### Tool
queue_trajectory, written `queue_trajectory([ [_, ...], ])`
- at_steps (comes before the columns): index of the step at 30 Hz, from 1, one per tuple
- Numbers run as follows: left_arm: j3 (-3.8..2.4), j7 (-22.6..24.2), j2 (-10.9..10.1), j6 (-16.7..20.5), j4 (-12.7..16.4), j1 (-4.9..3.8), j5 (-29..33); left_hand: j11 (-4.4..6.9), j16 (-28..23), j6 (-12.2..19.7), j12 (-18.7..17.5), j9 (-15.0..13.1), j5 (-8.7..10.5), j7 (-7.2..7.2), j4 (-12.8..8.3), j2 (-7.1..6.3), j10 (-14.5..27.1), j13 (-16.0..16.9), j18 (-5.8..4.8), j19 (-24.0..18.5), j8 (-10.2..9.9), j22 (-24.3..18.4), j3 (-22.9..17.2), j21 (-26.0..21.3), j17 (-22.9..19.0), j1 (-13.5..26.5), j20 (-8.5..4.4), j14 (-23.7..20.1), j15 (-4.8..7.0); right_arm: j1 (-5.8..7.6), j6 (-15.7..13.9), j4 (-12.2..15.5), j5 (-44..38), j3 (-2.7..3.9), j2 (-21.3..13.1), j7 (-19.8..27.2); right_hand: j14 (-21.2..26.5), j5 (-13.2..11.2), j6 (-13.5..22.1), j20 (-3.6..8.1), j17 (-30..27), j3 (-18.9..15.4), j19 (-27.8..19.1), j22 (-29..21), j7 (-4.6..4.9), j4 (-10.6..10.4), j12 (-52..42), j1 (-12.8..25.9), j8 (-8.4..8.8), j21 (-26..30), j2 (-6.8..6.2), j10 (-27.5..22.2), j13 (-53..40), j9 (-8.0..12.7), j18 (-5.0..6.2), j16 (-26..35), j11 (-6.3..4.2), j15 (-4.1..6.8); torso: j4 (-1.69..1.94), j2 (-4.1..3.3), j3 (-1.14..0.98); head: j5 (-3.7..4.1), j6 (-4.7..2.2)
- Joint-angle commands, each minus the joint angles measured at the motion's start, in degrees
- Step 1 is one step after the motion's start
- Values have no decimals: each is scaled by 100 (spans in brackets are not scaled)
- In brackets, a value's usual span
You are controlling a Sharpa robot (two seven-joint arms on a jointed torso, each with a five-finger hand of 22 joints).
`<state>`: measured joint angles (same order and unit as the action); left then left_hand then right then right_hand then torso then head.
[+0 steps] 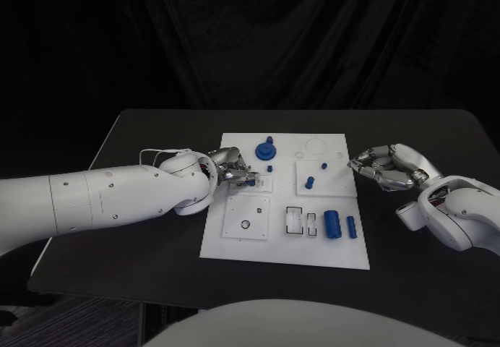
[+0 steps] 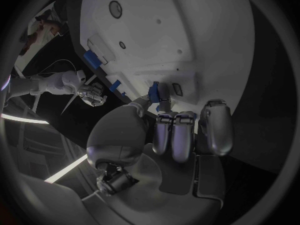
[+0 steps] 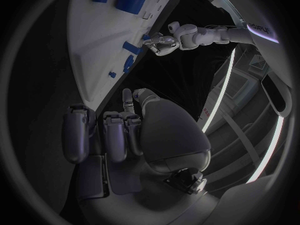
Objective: Assemble the parts on the task board
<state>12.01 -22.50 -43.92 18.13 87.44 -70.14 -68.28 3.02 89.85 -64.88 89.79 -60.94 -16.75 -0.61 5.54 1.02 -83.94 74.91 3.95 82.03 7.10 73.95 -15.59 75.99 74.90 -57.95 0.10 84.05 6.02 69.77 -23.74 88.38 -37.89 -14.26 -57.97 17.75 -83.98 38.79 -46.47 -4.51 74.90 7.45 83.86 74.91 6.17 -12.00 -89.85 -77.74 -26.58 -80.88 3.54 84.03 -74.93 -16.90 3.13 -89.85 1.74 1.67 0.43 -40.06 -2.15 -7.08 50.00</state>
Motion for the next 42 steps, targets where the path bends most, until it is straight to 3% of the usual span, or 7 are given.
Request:
queue_trajectory([
  [1,10,-12,2,-88,-14,25,-7,25,15,-43,21,-2,35,-8,35,0,-606,1509,45,43,-1,3,14,-19,1510,38,-3,595,26,-13,41,3,0,3,-3,-83,-602,31,29,20,1510,11,83,1170,-2,5,-15,-69,-33,39,-7,597,-1507,-2,-56,-15,1,24,6,-1,2,3,0],
  [4,10,-8,3,-77,-26,26,-7,23,15,-40,21,1,67,-12,55,-2,-606,1509,47,41,-6,-1,34,-26,1510,63,-2,595,26,-13,40,3,0,3,-4,-84,-602,31,29,20,1510,11,83,1170,-2,5,-15,-69,-33,39,-7,597,-1507,-2,-56,-15,1,24,5,-1,3,2,0],
  [9,10,-3,5,-61,-45,30,-7,2,15,-37,21,14,474,-36,260,-20,-606,1509,47,40,-31,8,262,-42,1510,260,12,595,8,-13,42,4,0,3,-4,-84,-602,34,34,19,1510,20,85,1171,-1,12,-15,-67,-38,37,-11,597,-1507,-1,-57,-15,2,23,3,-4,1,5,0],
  [13,10,-8,8,-54,-49,35,-7,-10,15,-16,21,28,673,-50,394,-46,-606,1509,49,37,-59,11,451,-56,1510,344,22,595,-1,-13,44,5,0,3,-4,-84,-602,34,34,19,1510,20,85,1171,-1,12,-15,-67,-38,37,-11,597,-1507,-1,-57,-15,2,23,2,-2,0,-4,0],
  [23,10,-22,13,-57,-48,46,-7,-59,15,78,21,108,1313,-107,1080,-80,-606,1509,57,33,-183,17,1311,-115,1510,707,60,595,-43,-13,52,4,0,3,0,-85,-602,35,34,19,1510,24,84,1170,0,14,-15,-65,-42,38,-13,597,-1507,-1,-57,-15,3,22,0,-6,-2,-15,0],
  [36,10,11,-6,-86,-50,57,-7,-61,15,46,21,117,1219,-105,1107,38,-606,1509,54,44,-184,43,1506,-110,1510,766,66,595,-47,-13,56,3,0,3,-4,-82,-602,35,34,19,1510,24,84,1170,0,14,-15,-65,-42,38,-13,597,-1507,-1,-57,-15,3,22,5,-1,-1,-10,0],
  [42,10,75,-30,-12,-35,58,-7,-30,15,-85,21,60,935,-65,1106,242,-606,1509,53,54,-99,67,1640,-110,1510,726,50,595,-25,-13,52,6,0,3,-10,-83,-602,35,34,19,1510,24,84,1170,0,14,-15,-65,-42,38,-13,597,-1507,-1,-57,-15,3,22,2,1,0,-15,0],
])
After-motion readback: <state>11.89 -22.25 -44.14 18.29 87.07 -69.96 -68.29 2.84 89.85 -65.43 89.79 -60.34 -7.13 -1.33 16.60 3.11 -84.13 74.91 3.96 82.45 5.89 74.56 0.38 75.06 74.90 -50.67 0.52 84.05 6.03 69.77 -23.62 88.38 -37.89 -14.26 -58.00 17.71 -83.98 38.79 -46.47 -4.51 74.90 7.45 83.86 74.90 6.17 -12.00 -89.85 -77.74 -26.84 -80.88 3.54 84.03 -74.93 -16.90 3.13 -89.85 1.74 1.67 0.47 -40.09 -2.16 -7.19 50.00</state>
